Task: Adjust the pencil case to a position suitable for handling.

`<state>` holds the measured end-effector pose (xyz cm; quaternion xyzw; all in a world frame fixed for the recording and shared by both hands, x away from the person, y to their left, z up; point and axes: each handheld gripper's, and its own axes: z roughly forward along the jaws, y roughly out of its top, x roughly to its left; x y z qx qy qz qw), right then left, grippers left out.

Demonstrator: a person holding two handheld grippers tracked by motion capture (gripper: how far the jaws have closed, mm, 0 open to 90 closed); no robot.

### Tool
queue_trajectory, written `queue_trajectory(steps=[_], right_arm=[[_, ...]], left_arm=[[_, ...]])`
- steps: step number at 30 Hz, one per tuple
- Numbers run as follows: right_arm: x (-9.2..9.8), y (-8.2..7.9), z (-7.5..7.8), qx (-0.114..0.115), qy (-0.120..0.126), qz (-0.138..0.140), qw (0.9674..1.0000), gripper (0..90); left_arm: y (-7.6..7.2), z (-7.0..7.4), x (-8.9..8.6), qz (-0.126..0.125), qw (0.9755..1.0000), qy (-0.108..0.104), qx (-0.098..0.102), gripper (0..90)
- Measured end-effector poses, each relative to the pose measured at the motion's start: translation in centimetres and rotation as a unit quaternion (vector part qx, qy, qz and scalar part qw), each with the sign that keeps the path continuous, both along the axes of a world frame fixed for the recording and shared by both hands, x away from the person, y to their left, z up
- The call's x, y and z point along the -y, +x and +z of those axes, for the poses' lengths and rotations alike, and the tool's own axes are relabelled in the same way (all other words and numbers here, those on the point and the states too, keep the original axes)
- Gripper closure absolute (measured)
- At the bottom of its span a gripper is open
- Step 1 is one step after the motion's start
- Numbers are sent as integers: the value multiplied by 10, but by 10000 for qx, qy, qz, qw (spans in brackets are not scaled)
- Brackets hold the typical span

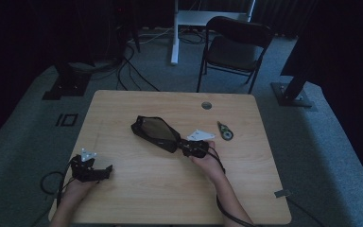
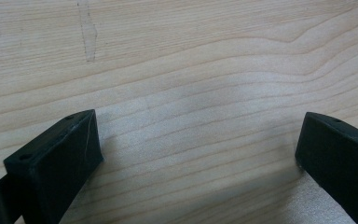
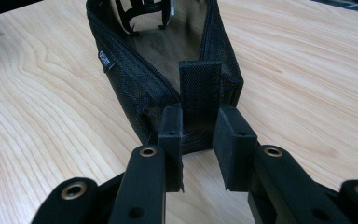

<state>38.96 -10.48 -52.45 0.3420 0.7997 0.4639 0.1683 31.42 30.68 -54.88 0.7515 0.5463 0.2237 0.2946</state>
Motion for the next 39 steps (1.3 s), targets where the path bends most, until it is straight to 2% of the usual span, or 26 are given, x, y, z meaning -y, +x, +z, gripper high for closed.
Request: queue_trajectory(steps=[5, 13, 18, 21, 27, 30, 39], right_arm=[[15, -7, -1, 57, -42, -151, 9999, 733], [43, -19, -4, 34, 123, -465, 9988, 733], [58, -28, -3, 109, 5, -597, 9982, 733], [66, -33, -4, 99, 20, -674, 9977, 733], [75, -44, -4, 135, 125, -888, 9959, 733], [77, -51, -6, 219, 16, -927, 9955, 733], [87, -72, -6, 137, 142, -1088, 9939, 734]], left_arm=[[0, 0, 0, 2, 10000, -2, 0, 2], [0, 0, 0, 1, 10000, -1, -1, 2], [0, 0, 0, 2, 10000, -2, 0, 2], [0, 0, 0, -1, 10000, 0, 0, 2], [0, 0, 0, 2, 10000, -2, -1, 2], [0, 0, 0, 2, 10000, -2, 0, 2], [0, 0, 0, 2, 10000, -2, 1, 2]])
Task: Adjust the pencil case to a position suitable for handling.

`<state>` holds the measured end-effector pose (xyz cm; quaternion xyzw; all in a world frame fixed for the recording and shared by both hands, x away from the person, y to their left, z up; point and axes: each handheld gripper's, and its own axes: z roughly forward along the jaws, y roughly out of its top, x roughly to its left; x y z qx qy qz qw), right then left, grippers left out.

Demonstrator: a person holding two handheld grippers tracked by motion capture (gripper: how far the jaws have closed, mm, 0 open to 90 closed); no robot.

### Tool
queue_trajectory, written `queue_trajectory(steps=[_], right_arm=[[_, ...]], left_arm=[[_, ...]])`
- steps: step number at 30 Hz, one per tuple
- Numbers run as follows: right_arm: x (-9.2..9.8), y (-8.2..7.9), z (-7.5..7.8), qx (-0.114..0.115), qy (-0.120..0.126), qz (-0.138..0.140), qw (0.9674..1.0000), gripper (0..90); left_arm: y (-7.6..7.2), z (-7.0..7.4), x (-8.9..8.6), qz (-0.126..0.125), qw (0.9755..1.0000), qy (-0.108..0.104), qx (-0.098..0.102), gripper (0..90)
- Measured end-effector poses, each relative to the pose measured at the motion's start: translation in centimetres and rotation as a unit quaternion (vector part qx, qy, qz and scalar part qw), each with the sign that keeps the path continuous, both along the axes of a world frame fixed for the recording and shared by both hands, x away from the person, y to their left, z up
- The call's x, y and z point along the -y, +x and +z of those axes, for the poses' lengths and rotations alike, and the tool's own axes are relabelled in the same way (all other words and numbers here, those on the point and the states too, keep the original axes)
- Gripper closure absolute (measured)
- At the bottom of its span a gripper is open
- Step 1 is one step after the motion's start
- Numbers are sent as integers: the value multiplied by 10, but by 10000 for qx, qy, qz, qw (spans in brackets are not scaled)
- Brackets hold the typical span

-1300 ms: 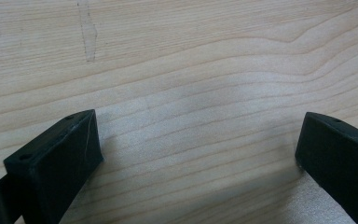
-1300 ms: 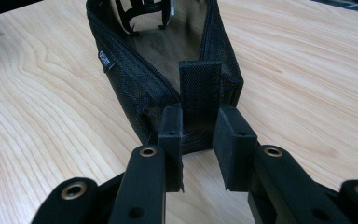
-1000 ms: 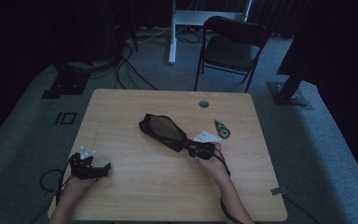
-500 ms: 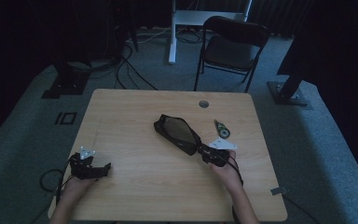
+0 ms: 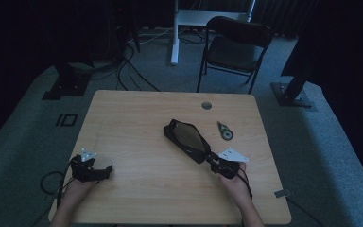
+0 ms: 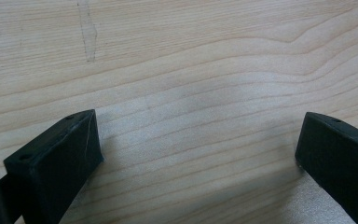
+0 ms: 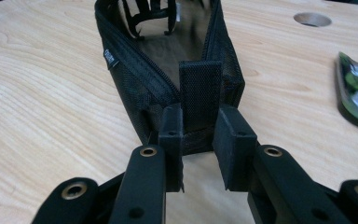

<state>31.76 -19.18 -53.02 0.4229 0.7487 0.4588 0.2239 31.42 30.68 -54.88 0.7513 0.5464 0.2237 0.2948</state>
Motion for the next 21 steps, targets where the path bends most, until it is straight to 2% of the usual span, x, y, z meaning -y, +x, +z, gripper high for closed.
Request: queue_trajectory(steps=[2, 5, 6, 8, 12, 17, 18, 21], right_arm=[[4, -5, 0, -17, 51, -120, 9999, 734], [8, -10, 0, 28, -29, -206, 9998, 733], [16, -16, 0, 72, -99, -381, 9992, 734], [21, -20, -1, 103, -88, -491, 9987, 734], [25, -30, -1, 117, -158, -514, 9985, 734], [25, -42, 1, 67, -77, -543, 9985, 734], [25, -45, 1, 69, -147, -512, 9986, 734], [24, -49, 1, 51, -110, -533, 9985, 734]], left_arm=[[0, 0, 0, -1, 10000, 2, 0, 2], [0, 0, 0, 0, 10000, 0, -1, 2], [0, 0, 0, 1, 10000, 0, 0, 2], [0, 0, 0, 0, 10000, 0, -1, 2], [0, 0, 0, 1, 10000, 0, -1, 2], [0, 0, 0, 1, 10000, 0, -1, 2], [0, 0, 0, 1, 10000, 0, -2, 2], [0, 0, 0, 0, 10000, 0, -2, 2]])
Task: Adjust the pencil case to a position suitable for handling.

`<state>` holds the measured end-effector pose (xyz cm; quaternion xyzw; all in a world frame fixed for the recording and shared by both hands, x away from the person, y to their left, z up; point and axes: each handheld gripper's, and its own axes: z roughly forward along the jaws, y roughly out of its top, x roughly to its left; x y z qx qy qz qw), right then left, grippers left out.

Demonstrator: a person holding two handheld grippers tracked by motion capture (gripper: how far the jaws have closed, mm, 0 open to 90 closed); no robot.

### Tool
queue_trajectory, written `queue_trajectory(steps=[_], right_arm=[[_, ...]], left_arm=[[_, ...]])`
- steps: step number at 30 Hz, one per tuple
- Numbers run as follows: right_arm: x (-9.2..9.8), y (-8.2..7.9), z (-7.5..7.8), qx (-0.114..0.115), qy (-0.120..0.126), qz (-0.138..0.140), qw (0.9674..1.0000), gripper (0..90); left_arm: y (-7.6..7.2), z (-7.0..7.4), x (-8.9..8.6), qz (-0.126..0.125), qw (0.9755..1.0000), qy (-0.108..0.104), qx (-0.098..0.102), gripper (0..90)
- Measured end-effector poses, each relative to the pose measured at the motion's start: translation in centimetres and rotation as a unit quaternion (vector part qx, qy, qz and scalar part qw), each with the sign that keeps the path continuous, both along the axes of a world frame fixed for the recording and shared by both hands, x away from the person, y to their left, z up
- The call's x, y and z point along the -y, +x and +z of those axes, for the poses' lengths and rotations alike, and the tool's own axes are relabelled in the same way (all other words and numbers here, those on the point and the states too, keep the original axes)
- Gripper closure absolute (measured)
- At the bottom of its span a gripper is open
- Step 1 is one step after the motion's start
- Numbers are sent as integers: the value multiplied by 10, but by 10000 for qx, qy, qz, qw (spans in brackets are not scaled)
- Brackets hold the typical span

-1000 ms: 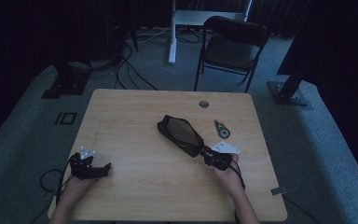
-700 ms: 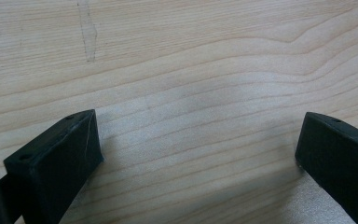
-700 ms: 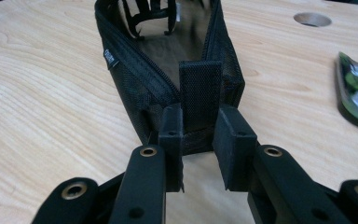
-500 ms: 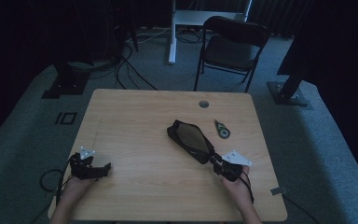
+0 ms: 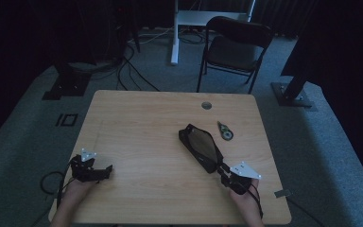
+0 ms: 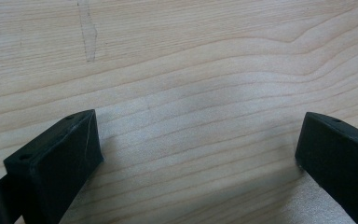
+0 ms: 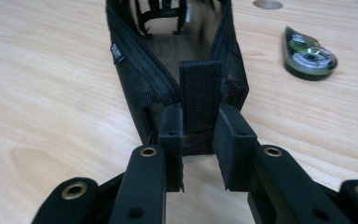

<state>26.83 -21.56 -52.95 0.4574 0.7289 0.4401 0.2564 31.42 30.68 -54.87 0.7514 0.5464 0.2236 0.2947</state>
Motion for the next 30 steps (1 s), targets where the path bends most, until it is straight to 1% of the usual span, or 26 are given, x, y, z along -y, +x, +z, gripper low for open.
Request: queue_trajectory(steps=[1, 3, 5, 6, 7, 10, 12, 13, 14, 15, 16, 17, 18, 21, 22, 24, 27, 30], right_arm=[[0, -2, 0, 6, -27, 43, 10000, 734], [0, -8, 1, -16, 2, 48, 10000, 734], [1, -13, 1, -48, 93, 77, 9999, 734], [1, -13, 1, -48, 93, 77, 9999, 734], [0, -17, 0, -35, 49, 102, 9999, 733], [-1, -20, 0, -70, 91, 131, 9998, 730], [-2, -20, 0, -90, 54, 117, 9999, 719], [-2, -20, 0, -139, 41, 177, 9997, 702], [-1, -19, 2, -154, 94, 141, 9997, 605], [-1, -19, 2, -189, 88, 173, 9996, 588], [0, -19, 4, -197, 170, 163, 9995, 581], [1, -18, 4, -204, 182, 157, 9995, 556], [1, -18, 4, -204, 182, 157, 9995, 556], [4, -17, 8, -219, 211, 185, 9994, 466], [5, -16, 10, -194, 214, 184, 9994, 444], [7, -16, 14, -163, 224, 265, 9993, 394], [11, -15, 20, -134, 241, 358, 9990, 347], [14, -14, 24, -88, 302, 368, 9988, 335]], left_arm=[[0, 0, 0, -1, 10000, 2, 2, 2], [0, 0, 0, 1, 10000, 1, 0, 2], [0, 0, 0, -1, 10000, 1, 1, 2], [0, 0, 0, -1, 10000, 1, 1, 2], [0, 0, 0, -1, 10000, 2, 1, 2], [0, 0, 0, -1, 10000, 2, 1, 2], [0, 0, 0, -1, 10000, 1, 1, 2], [0, 0, 0, -2, 10000, 3, 1, 2], [0, 0, 0, 1, 10000, 0, 0, 2], [0, 0, 0, -1, 10000, 2, 0, 2], [0, 0, 0, -2, 10000, 3, 0, 2], [0, 0, 0, 0, 10000, 1, 0, 2], [0, 0, 0, 0, 10000, 1, 0, 2], [0, 0, 0, -1, 10000, 3, 2, 2], [0, 0, 0, 1, 10000, 1, 1, 2], [0, 0, 0, 0, 10000, 1, 0, 2], [0, 0, 0, 0, 10000, 1, 0, 2], [0, 0, 0, -2, 10000, 2, 1, 2]])
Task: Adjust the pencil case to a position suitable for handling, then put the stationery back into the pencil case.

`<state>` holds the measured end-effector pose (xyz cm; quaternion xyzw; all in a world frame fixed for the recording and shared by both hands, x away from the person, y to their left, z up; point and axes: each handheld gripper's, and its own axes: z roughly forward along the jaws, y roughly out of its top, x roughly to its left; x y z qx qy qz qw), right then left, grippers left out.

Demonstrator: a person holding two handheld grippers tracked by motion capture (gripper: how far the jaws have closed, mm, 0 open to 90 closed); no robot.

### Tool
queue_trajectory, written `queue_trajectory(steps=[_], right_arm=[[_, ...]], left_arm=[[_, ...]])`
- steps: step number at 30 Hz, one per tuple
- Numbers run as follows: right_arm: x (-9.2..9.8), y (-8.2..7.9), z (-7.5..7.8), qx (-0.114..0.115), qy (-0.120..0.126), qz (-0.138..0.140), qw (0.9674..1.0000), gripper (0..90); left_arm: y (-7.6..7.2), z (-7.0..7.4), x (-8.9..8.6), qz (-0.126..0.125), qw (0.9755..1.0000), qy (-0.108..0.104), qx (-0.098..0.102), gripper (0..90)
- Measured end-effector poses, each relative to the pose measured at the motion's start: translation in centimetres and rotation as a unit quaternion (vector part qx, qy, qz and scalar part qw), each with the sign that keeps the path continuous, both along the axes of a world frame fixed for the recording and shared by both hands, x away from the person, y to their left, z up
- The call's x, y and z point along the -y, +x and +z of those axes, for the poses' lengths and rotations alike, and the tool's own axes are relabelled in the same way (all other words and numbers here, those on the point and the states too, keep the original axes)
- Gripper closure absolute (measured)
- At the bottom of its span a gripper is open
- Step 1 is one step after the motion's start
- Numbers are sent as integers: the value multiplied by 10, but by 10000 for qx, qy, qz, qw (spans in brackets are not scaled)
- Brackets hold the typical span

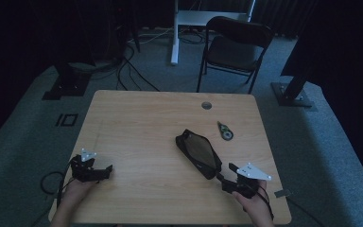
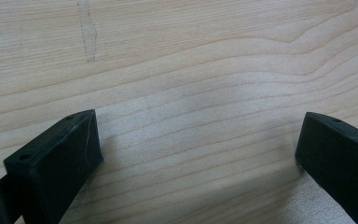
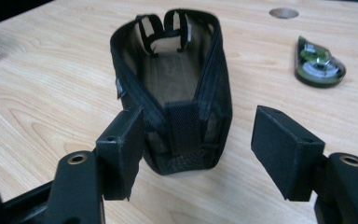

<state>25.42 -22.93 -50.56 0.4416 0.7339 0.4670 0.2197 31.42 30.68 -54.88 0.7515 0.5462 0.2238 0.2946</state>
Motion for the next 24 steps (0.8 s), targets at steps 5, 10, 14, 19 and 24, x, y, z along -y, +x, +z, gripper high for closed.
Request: queue_trajectory(steps=[5, 10, 14, 19, 24], right_arm=[[8, 5, 7, 55, 131, -75, 9999, 291], [18, 15, 9, 137, 160, -207, 9996, 276], [25, 24, 10, 160, 104, -349, 9992, 276], [32, 37, 9, 119, 67, -507, 9986, 276], [36, 54, 4, 37, -2, -610, 9981, 276]], left_arm=[[0, 0, 0, 2, 10000, -3, -1, 2], [0, 0, 0, 1, 10000, -1, -1, 2], [0, 0, 0, 0, 10000, 0, 0, 2], [0, 0, 0, 2, 10000, -2, -1, 2], [0, 0, 0, -1, 10000, 2, 5, 2]])
